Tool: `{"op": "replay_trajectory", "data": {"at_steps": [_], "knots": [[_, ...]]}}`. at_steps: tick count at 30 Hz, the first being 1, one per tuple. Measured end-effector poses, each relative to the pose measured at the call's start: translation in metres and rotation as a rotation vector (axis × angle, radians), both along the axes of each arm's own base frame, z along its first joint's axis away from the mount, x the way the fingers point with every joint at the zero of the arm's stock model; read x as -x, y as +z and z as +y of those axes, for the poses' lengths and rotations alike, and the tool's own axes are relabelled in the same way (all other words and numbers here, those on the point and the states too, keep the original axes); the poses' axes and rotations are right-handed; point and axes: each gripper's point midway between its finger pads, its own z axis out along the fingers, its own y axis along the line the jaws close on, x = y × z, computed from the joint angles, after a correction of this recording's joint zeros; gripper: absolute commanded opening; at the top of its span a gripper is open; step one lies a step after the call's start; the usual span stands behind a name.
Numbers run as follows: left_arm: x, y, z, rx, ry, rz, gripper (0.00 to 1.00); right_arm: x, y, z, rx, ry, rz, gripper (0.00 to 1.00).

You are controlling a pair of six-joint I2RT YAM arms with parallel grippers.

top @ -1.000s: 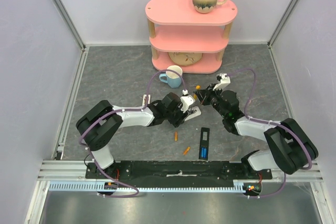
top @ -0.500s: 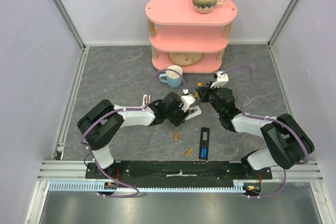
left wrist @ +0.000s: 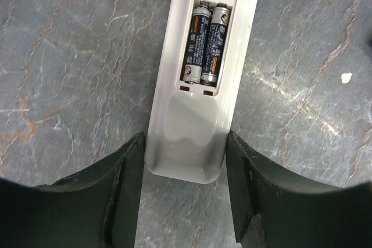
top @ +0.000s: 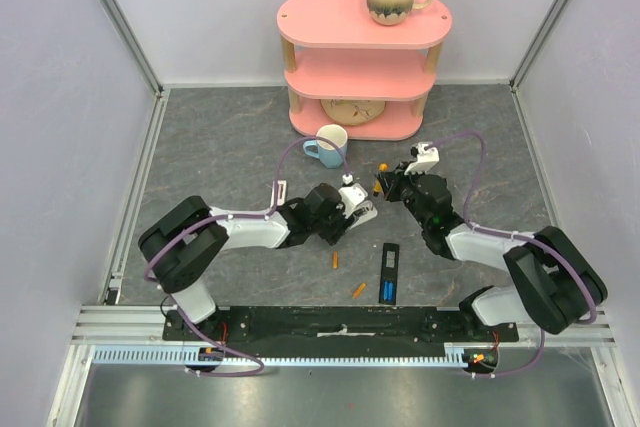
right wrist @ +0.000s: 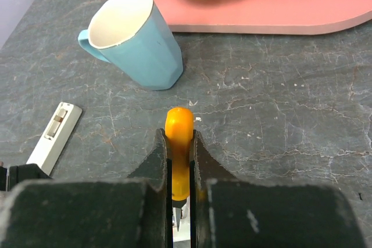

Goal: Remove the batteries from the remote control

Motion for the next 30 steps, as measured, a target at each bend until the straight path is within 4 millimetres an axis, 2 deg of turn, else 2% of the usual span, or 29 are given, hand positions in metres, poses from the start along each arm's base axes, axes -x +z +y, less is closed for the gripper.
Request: {"op": "replay_trajectory", "data": {"at_steps": [6,10,13,20,30], "knots": [[0.003,0.002,0.007,-0.030,0.031,-0.061,0.02,0.003,0.021,0.000,-0.040,0.002,-0.049,0.00],[0.001,0.002,0.006,-0.037,0.035,-0.064,0.02,0.002,0.026,0.001,-0.057,0.007,-0.062,0.00],[-0.002,0.002,0.003,-0.038,0.038,-0.066,0.02,0.002,0.023,0.004,-0.060,0.015,-0.054,0.00],[-0.004,0.002,0.002,-0.041,0.042,-0.069,0.02,-0.001,-0.009,0.015,-0.032,0.045,0.023,0.00],[-0.005,0.002,0.002,-0.044,0.047,-0.073,0.02,-0.003,-0.005,0.029,-0.024,0.067,0.010,0.00]]}}
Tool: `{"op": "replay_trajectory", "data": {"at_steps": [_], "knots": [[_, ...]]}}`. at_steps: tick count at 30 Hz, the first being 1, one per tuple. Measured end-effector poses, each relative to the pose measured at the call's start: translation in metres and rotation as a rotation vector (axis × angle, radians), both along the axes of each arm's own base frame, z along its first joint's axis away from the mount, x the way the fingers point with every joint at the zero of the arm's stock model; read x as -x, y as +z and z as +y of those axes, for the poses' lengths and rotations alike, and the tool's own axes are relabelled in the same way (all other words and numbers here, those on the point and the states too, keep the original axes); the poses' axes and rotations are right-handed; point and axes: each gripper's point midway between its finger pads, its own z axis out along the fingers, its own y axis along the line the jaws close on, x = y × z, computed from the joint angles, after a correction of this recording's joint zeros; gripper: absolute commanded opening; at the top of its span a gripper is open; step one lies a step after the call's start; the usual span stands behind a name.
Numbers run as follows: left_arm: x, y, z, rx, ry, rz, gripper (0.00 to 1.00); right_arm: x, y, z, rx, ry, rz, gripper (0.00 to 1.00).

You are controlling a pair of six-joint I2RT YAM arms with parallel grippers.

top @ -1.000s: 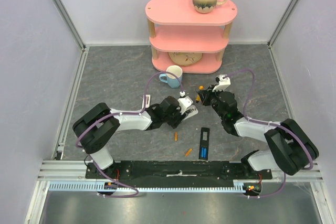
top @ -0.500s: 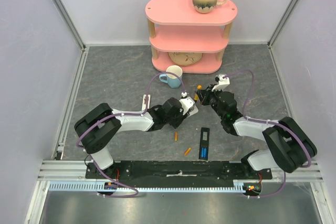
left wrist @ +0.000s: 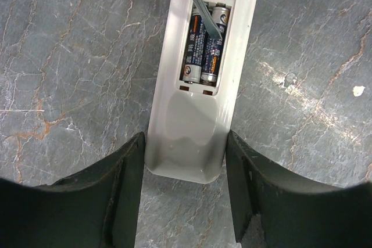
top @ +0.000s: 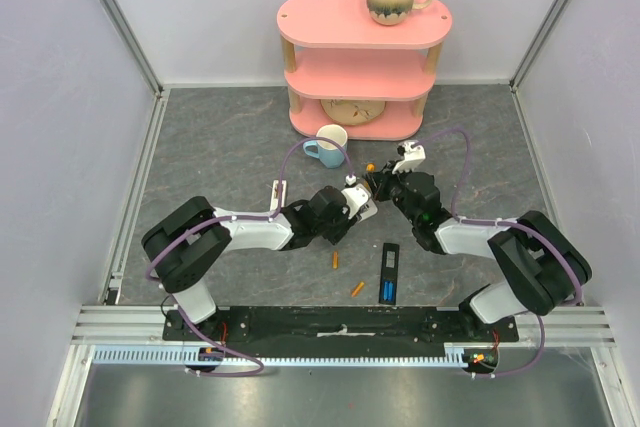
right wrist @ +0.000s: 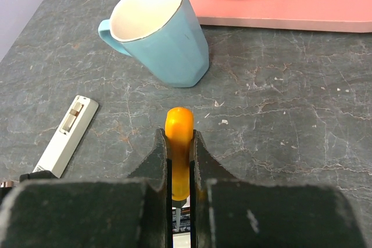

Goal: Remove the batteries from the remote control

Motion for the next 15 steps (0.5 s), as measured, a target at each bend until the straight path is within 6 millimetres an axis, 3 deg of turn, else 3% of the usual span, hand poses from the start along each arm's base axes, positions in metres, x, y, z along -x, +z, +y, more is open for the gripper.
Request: {"op": "replay_trajectory", "data": {"at_steps": [15], "knots": [[0.0001,-0.0001,0.0000,0.000,0.000,0.000,0.02,-0.0029,-0.0041,-0.0063,0.077,-0.042,-0.014,0.00]]}}
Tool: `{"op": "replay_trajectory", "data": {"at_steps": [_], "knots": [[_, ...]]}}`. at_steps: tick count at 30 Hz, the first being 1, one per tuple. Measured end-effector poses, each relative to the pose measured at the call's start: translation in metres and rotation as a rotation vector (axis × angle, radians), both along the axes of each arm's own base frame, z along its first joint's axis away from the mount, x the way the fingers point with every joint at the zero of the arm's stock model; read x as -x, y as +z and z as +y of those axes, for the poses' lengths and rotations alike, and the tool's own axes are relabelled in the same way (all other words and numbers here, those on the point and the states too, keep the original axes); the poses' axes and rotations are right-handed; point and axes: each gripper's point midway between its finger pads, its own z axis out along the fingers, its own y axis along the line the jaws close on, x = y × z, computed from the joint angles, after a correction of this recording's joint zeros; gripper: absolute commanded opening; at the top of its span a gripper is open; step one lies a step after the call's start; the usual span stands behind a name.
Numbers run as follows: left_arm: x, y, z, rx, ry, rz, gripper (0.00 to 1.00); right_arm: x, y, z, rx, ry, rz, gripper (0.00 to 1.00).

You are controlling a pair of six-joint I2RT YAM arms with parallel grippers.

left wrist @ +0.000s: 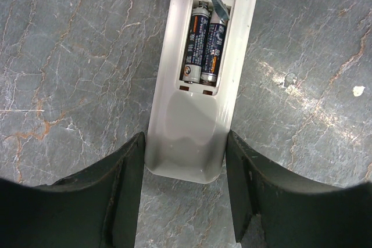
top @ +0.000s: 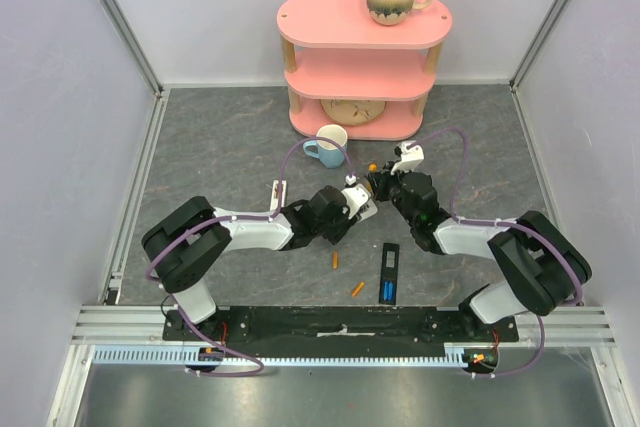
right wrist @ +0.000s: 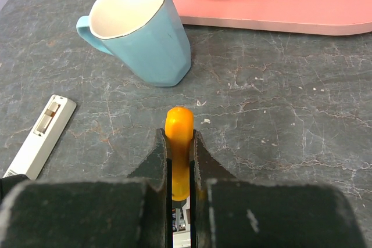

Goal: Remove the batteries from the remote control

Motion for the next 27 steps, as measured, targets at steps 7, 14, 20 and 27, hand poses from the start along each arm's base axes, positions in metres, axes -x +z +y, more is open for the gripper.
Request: {"op": "replay_trajectory", "data": {"at_steps": [7,14,20,27], "knots": [[0.0000,0.0000,0.0000,0.000,0.000,0.000,0.02,0.0008,0.0013,0.0019,0.026,-0.008,-0.017,0.00],[-0.0008,0.0000,-0.0008,0.000,0.000,0.000,0.02,0.0010,0.0041,0.0044,0.074,-0.018,-0.043,0.00],[-0.0014,-0.0002,-0.0011,0.000,0.001,0.000,0.02,0.0010,0.0048,0.0033,0.105,-0.032,-0.059,0.00],[-0.0016,-0.0001,-0.0014,0.000,0.001,0.001,0.02,0.0012,0.0053,0.0027,0.129,-0.031,-0.069,0.00]]}}
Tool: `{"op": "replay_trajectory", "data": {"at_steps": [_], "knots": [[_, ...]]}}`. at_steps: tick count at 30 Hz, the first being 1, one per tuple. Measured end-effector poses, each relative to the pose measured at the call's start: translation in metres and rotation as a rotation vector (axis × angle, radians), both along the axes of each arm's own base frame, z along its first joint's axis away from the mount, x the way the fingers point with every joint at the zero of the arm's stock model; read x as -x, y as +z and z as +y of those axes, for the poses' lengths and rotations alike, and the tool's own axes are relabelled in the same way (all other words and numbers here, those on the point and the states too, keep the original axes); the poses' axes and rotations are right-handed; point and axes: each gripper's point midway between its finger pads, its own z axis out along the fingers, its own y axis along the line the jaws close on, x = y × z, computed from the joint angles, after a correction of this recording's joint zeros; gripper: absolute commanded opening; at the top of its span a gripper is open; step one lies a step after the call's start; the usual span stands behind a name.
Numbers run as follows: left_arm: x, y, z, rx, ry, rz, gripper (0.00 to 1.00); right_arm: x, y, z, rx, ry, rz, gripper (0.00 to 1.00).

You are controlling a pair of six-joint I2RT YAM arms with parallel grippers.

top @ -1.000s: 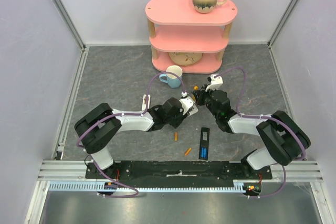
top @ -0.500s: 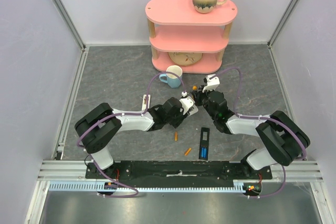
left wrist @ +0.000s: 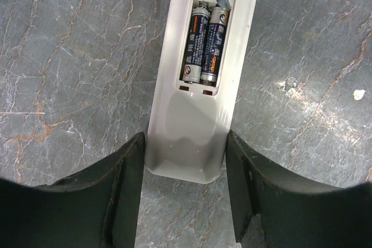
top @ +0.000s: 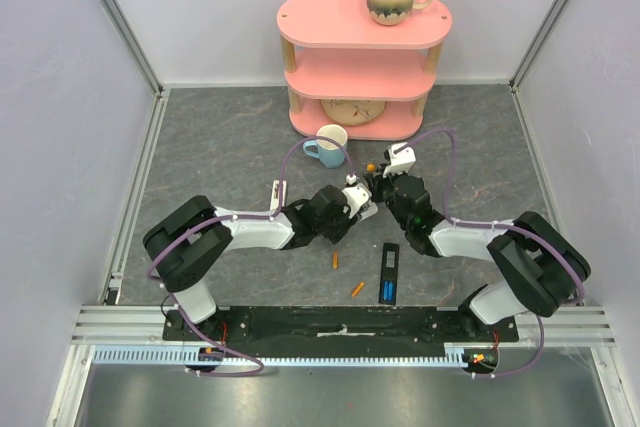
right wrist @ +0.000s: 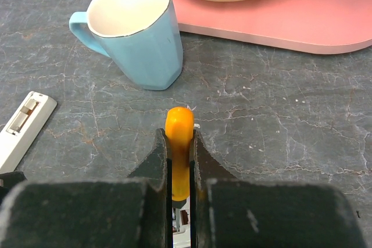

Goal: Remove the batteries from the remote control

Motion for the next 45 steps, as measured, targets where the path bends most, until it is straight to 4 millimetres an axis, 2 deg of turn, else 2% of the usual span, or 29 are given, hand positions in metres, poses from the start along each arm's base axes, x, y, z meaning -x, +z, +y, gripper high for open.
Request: {"op": "replay_trajectory", "data": {"at_steps": [7,13,21,32,45], "knots": [[0.000,0.000,0.000,-0.001,0.000,0.001,0.02,0.004,0.002,0.005,0.040,0.012,-0.025,0.00],[0.000,0.000,0.000,0.005,0.006,0.008,0.02,0.004,0.002,0.003,0.048,-0.046,-0.047,0.00],[0.000,-0.001,0.000,0.009,0.007,0.016,0.02,0.016,0.004,0.000,0.023,-0.092,-0.101,0.00],[0.000,-0.001,0.001,0.006,0.010,0.019,0.02,0.022,0.004,0.005,0.010,-0.066,-0.119,0.00],[0.000,-0.001,0.000,0.001,0.009,0.023,0.02,0.022,-0.003,-0.021,-0.275,-0.016,-0.048,0.00]]}}
